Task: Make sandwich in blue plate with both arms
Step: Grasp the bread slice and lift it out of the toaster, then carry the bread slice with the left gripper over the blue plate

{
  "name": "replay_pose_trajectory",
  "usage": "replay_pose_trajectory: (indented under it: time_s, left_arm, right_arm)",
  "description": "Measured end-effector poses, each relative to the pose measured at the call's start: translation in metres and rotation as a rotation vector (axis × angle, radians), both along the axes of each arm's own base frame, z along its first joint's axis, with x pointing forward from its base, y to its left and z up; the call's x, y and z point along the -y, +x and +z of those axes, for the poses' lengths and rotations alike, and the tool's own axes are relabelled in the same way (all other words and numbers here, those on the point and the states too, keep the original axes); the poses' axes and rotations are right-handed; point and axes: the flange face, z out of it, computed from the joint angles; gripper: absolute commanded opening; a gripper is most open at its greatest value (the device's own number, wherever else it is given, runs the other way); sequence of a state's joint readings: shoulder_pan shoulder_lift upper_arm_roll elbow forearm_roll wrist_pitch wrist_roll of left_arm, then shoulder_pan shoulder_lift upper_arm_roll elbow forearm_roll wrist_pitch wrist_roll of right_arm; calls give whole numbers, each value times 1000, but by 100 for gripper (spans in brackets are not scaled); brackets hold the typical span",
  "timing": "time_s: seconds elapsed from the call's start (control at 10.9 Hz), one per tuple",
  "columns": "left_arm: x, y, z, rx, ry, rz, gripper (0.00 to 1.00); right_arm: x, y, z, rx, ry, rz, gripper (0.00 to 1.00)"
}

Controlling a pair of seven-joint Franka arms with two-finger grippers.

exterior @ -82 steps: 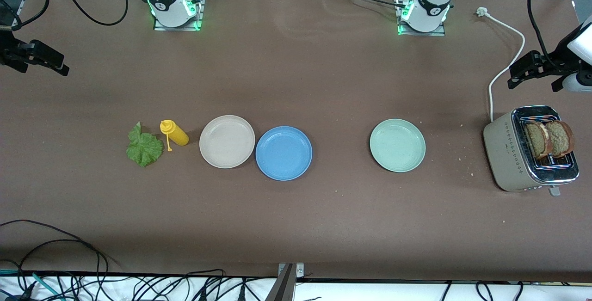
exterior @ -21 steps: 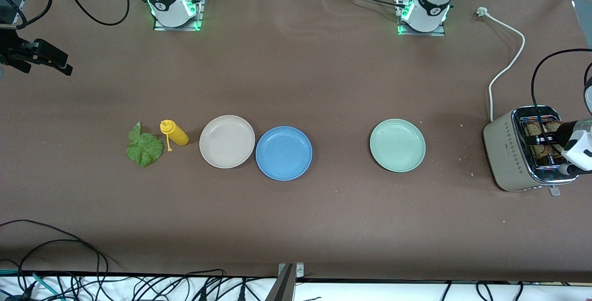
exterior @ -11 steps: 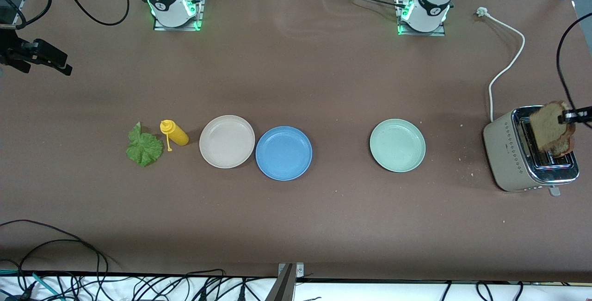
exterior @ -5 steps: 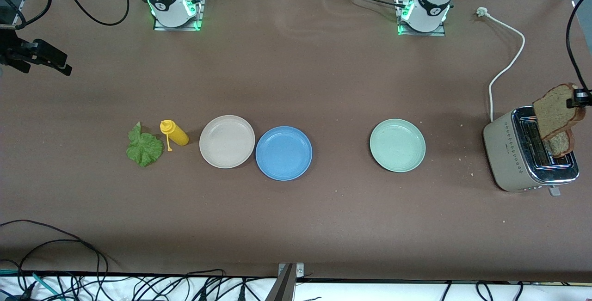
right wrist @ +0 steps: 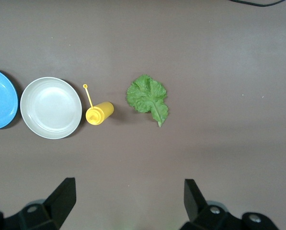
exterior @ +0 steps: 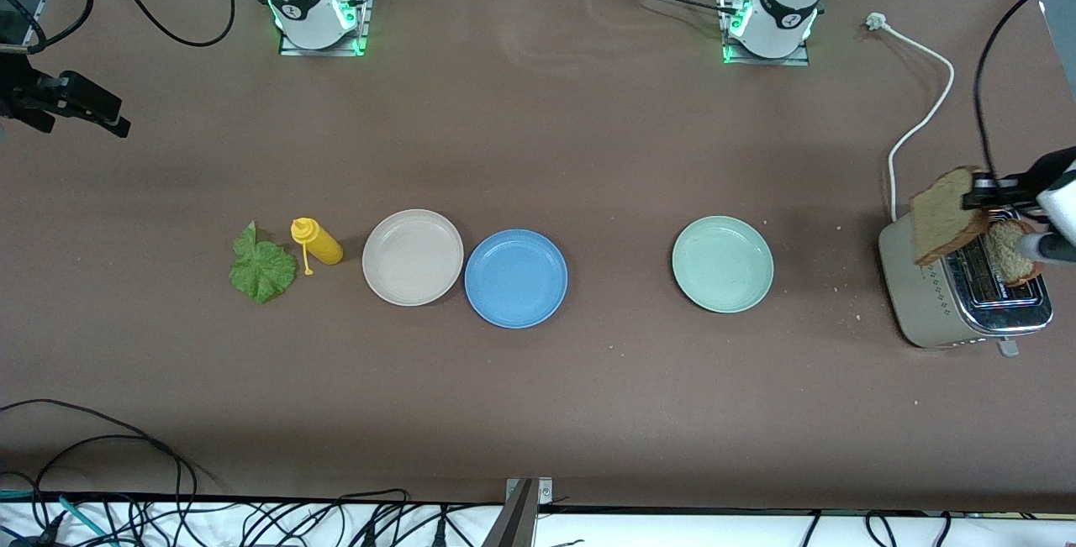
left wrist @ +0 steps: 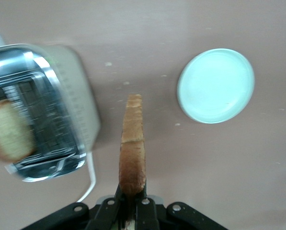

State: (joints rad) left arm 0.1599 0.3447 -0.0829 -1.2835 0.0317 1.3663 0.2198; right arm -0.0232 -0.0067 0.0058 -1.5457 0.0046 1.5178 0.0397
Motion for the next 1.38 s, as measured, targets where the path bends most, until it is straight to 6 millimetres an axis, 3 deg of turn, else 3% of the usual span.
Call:
replay_pose_trajectory:
  time_s: [0.37, 0.73, 1.1, 1.38]
  left_arm:
    - [50, 21, -53, -62, -161, -2, 0]
    - [157, 38, -91, -61, -417, 117, 0]
    - [262, 38, -123, -93, -613, 141, 0]
    - [334, 33, -178, -154, -731, 189, 0]
  right_arm:
    - [2, 0, 0, 0, 0, -3, 100]
    - [4, 0, 0, 0, 0, -7, 100]
    - [4, 0, 0, -1, 0, -8, 100]
    - [5, 0, 0, -1, 0, -9, 100]
